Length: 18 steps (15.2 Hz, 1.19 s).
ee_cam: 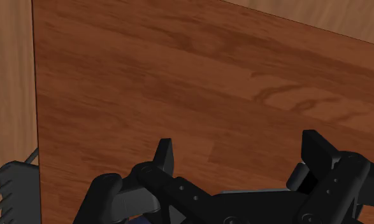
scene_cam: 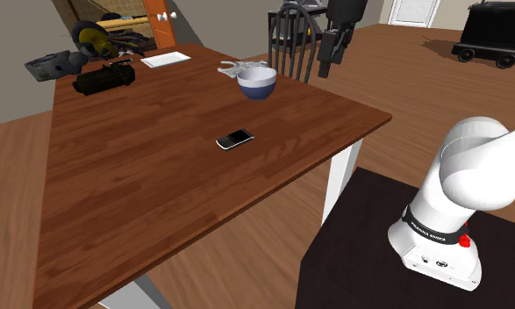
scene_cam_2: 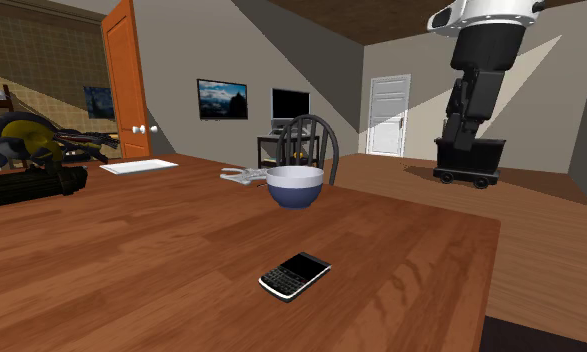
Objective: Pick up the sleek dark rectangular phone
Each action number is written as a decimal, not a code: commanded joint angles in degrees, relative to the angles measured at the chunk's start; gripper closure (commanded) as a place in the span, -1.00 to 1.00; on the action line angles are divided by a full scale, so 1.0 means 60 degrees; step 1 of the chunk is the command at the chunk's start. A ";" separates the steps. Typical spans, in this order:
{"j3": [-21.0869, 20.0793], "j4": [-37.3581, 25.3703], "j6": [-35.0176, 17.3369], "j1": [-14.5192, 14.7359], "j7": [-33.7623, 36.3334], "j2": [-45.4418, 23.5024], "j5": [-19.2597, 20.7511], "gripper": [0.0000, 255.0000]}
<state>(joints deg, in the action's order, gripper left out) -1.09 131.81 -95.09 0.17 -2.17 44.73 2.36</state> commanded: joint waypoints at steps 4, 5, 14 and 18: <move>0.0344 -0.0185 -0.0740 0.0482 -0.1403 -0.0967 0.0129 -1.00; 0.0445 -0.0271 -0.0966 0.0642 -0.1867 -0.1297 0.0154 -1.00; 0.0993 -0.1390 -0.2535 0.1999 -0.5978 -0.4217 0.0029 -1.00; 0.0996 -0.1959 -0.2993 0.2505 -0.7739 -0.5393 -0.0143 -1.00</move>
<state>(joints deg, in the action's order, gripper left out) 4.96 121.19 -112.31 14.38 -45.70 14.44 1.80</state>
